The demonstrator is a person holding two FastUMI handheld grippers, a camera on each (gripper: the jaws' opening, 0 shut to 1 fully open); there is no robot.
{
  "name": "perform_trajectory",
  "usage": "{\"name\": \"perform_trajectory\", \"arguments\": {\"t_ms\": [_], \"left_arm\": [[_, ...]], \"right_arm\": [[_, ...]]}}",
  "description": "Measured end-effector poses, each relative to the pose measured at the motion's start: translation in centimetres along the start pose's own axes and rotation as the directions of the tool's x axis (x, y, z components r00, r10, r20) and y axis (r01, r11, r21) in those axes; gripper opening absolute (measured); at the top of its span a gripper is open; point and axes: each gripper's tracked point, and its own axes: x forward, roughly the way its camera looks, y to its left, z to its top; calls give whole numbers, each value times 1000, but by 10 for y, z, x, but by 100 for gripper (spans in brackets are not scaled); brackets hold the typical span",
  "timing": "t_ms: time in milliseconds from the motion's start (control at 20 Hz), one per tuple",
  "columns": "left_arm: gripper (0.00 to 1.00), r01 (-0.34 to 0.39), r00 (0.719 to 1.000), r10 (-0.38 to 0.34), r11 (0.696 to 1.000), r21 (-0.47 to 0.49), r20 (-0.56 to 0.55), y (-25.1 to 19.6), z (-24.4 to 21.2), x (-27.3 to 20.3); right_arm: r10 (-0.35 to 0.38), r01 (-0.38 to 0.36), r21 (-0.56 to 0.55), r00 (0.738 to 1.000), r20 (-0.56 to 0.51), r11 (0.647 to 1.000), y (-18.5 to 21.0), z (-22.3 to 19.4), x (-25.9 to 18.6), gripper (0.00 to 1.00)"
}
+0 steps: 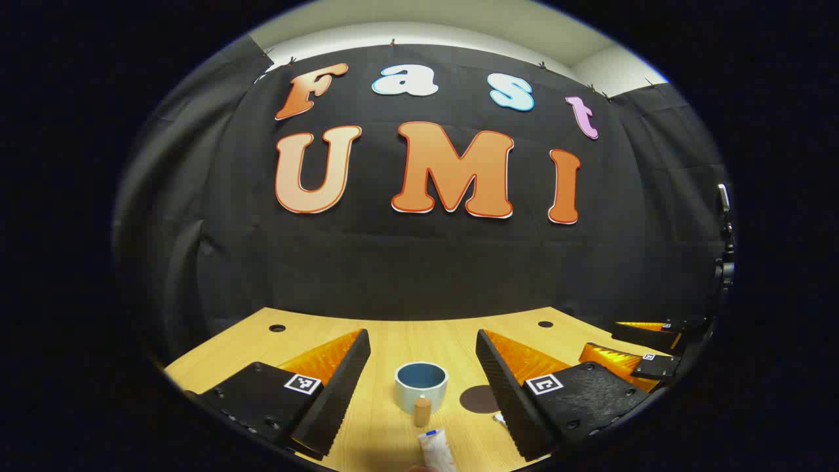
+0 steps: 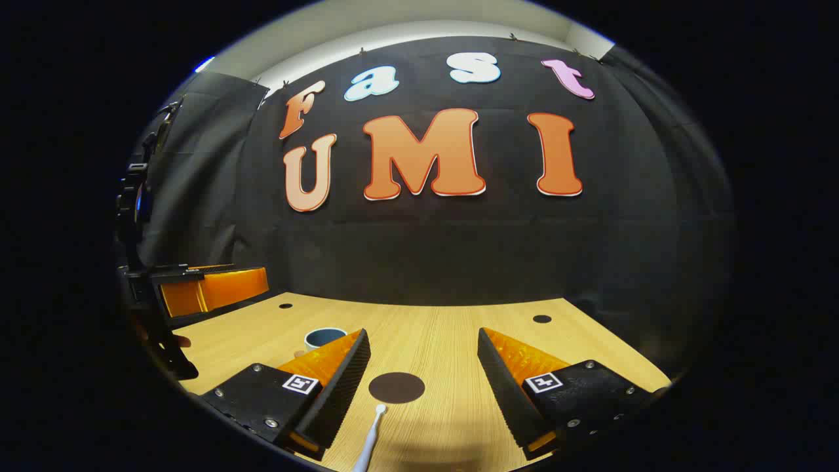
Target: Put the toothbrush and toothpaste on the desktop into the cup, then pick up the cup and place it on the coaster on the desktop.
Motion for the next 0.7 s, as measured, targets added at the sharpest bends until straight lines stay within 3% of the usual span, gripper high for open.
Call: {"name": "perform_trajectory", "arguments": {"t_ms": [100, 250, 400, 550, 700], "left_arm": [[97, 22, 1000, -22, 999, -27, 11, -6, 1, -5], [97, -16, 999, 16, 1000, -20, 36, 5, 13, -14], [98, -3, 1000, 6, 995, -100, 25, 5, 20, -20], [97, -3, 1000, 3, 998, -67, 9, 7, 23, -27], [97, 58, 998, -58, 996, -74, 3, -12, 20, -32]], "right_arm": [[20, -20, -1, 1000, 5, 1000, 4, 6, -3, 99], [37, -37, -36, 999, 14, 999, 8, 12, -7, 99], [39, -37, -30, 998, 46, 999, 11, 29, -13, 99], [47, -46, -18, 998, 50, 999, 14, 31, -14, 99], [47, -47, -14, 998, 37, 999, 15, 29, -15, 99]]}}
